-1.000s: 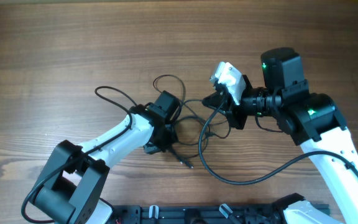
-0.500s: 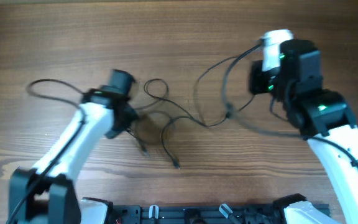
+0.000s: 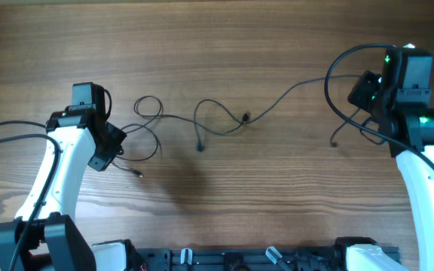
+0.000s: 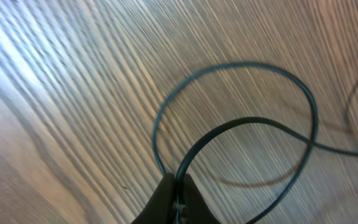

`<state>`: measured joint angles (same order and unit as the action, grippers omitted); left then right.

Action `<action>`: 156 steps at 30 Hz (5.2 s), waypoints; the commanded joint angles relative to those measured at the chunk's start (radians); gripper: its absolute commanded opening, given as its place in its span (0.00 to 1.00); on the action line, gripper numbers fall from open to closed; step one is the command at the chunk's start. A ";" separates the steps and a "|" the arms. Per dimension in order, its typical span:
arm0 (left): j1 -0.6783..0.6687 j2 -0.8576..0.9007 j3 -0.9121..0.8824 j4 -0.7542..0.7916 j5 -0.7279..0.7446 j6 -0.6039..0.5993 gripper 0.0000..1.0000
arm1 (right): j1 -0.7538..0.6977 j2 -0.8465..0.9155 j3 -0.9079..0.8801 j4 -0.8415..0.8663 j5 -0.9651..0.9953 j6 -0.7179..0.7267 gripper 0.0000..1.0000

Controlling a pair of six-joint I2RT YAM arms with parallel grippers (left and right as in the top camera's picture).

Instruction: Untangle cables

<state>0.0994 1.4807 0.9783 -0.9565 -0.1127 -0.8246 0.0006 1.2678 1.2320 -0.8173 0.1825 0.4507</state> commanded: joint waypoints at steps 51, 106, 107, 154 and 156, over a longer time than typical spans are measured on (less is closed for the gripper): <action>-0.152 -0.005 0.003 0.001 0.066 0.088 0.05 | 0.573 0.515 0.005 0.645 -0.310 -0.106 1.00; -0.040 -0.005 0.003 -0.013 0.011 0.054 0.05 | 0.874 0.805 -0.016 0.729 -0.143 -0.238 0.44; -0.040 -0.005 0.003 -0.013 0.011 0.054 0.05 | 0.874 0.805 -0.016 0.729 -0.142 -0.239 0.43; -0.122 -0.005 0.003 -0.003 0.192 0.053 0.04 | -0.031 0.297 0.032 0.703 -0.104 -0.620 0.05; -0.155 -0.005 0.003 0.012 0.192 0.053 0.04 | -0.090 0.346 0.032 0.762 -0.104 -0.679 0.05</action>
<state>-0.0063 1.4807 0.9783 -0.9615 0.0517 -0.7620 -0.0143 1.5429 1.2663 -0.1150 0.0727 -0.0750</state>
